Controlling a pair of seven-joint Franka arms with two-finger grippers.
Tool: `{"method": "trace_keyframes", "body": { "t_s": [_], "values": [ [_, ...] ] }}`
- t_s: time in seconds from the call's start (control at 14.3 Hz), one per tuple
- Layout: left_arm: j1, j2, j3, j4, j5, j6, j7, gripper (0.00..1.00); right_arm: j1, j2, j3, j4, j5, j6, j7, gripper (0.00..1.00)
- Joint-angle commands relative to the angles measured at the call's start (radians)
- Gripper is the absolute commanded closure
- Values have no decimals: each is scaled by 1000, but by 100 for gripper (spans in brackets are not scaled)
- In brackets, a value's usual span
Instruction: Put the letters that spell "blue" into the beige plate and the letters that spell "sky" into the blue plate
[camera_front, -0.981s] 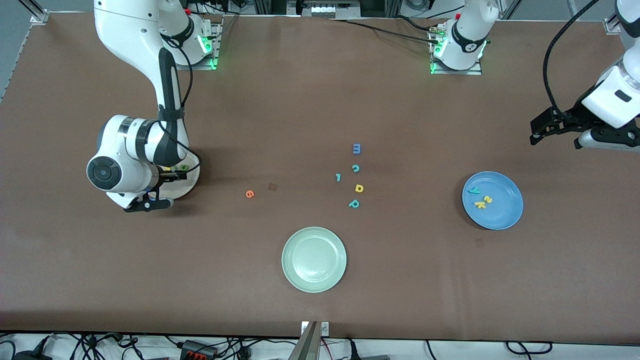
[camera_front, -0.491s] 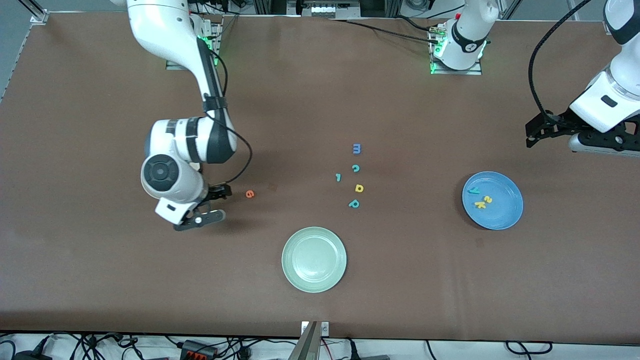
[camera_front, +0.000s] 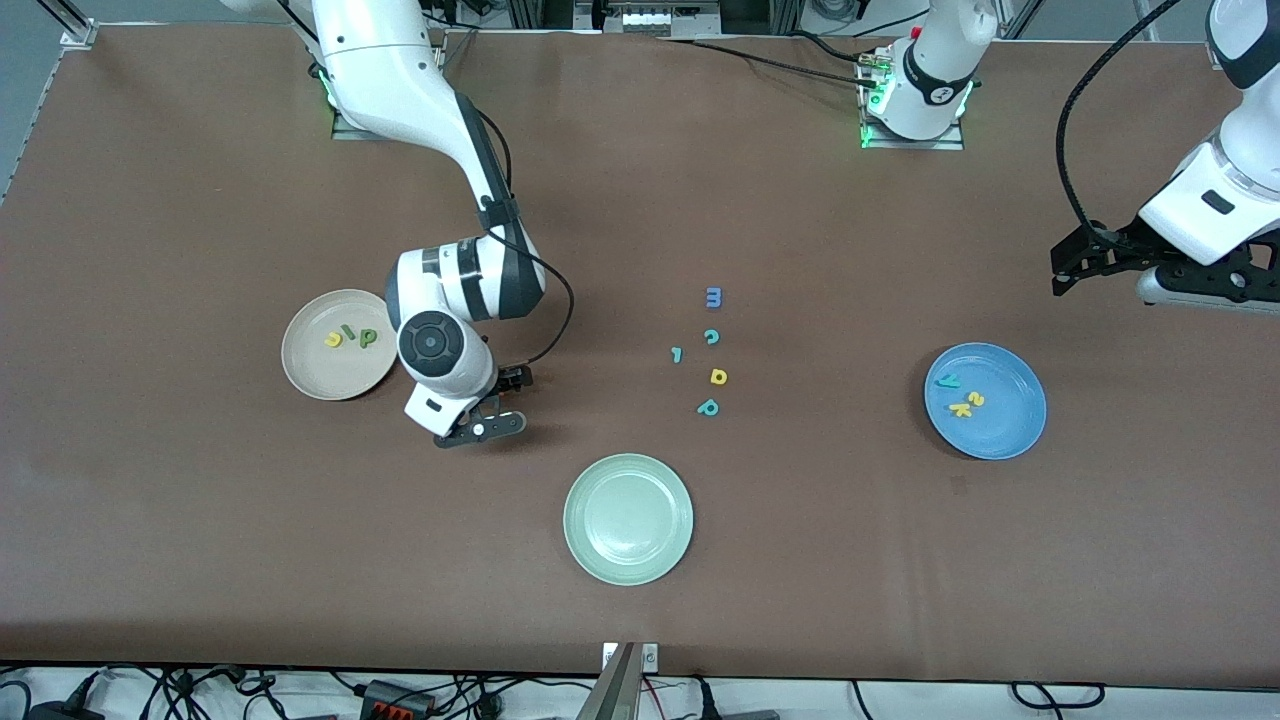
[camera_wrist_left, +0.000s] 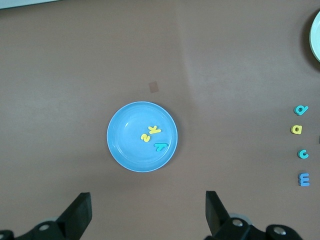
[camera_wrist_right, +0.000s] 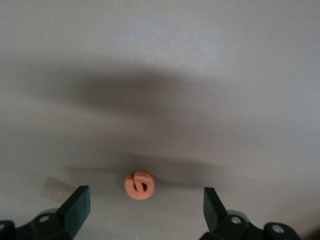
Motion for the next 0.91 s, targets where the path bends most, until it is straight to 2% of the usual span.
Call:
{"method": "trace_keyframes", "body": {
  "t_s": [0.0, 0.07, 0.21, 0.28, 0.42, 0.49, 0.63, 0.84],
  "values": [
    [-6, 8, 1, 24, 11, -5, 15, 0, 1, -22, 5, -57, 60, 29, -9, 0],
    [-6, 10, 0, 27, 11, -5, 15, 0, 1, -19, 5, -59, 59, 39, -9, 0],
    [-6, 10, 1, 32, 10, -6, 15, 0, 2, -16, 7, -66, 61, 53, -9, 13],
    [-6, 10, 1, 32, 10, -6, 15, 0, 1, -16, 7, -69, 61, 55, -9, 16],
    [-7, 11, 0, 32, 10, -6, 15, 0, -2, -16, 8, -71, 62, 52, -9, 32],
    [-7, 11, 0, 32, 10, -6, 15, 0, 1, -16, 8, -71, 61, 52, -9, 44],
    [-7, 11, 0, 32, 10, -6, 15, 0, 1, -16, 8, -71, 62, 53, -9, 49],
    [-6, 11, 0, 32, 10, -6, 15, 0, -1, -16, 8, -69, 62, 55, -11, 50]
  ]
}}
